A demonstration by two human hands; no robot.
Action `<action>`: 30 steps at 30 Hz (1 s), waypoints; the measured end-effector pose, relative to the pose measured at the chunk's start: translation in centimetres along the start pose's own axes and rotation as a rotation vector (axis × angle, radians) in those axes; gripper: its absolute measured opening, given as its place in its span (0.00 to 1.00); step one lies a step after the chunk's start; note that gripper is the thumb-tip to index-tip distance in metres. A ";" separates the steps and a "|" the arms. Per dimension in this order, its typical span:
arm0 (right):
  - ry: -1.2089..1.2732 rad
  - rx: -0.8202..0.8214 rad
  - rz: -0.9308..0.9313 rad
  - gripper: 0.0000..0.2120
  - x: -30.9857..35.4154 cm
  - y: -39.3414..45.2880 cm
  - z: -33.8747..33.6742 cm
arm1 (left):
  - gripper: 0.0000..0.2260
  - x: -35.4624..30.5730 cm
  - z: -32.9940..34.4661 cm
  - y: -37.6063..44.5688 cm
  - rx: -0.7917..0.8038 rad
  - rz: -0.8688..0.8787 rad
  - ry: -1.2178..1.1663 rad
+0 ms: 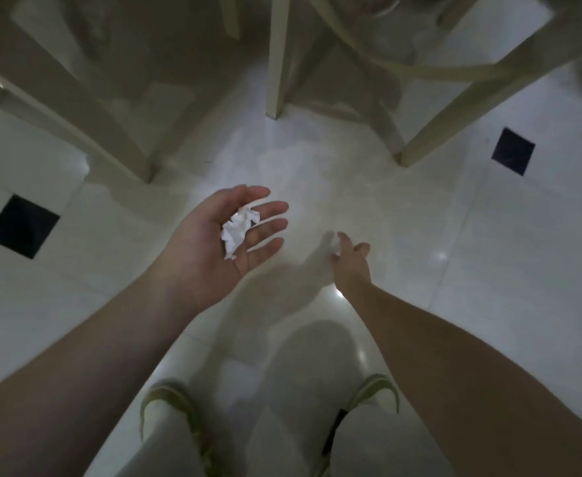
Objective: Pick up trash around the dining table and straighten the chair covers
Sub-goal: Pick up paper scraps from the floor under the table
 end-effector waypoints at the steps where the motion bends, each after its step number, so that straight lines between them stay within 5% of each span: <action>1: -0.030 0.012 0.023 0.20 -0.1 0.5 0.6 | 0.12 -0.2 -0.2 0.2 0.002 0.008 -0.013; 6: -0.261 0.037 0.016 0.18 -0.3 0.9 2.7 | 0.09 0.1 0.0 0.4 0.037 0.036 0.005; 11: -0.163 0.069 0.030 0.13 -0.1 -1.0 0.7 | 0.13 -0.3 0.7 -1.1 0.030 0.030 0.000; 20: 0.077 0.187 0.053 0.32 5.3 -13.4 -9.5 | 0.08 0.1 5.8 -12.5 -0.170 -0.003 -0.120; 24: 0.319 0.273 0.100 0.26 8.1 -21.5 -15.0 | 0.11 -1.4 11.2 -18.6 -0.168 -0.041 -0.119; 30: 0.276 0.146 -0.014 0.30 12.4 -31.8 -25.3 | 0.03 -5.9 20.2 -26.1 -0.080 0.027 -0.103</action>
Point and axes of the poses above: each hand's wrist, its own y-axis towards the middle knuckle, its own z-axis out of the palm, x = y × z, the point moved 5 cm from there along y, towards the middle knuckle, and after that the axes turned 2 degrees about x, right-handed, at the moved point
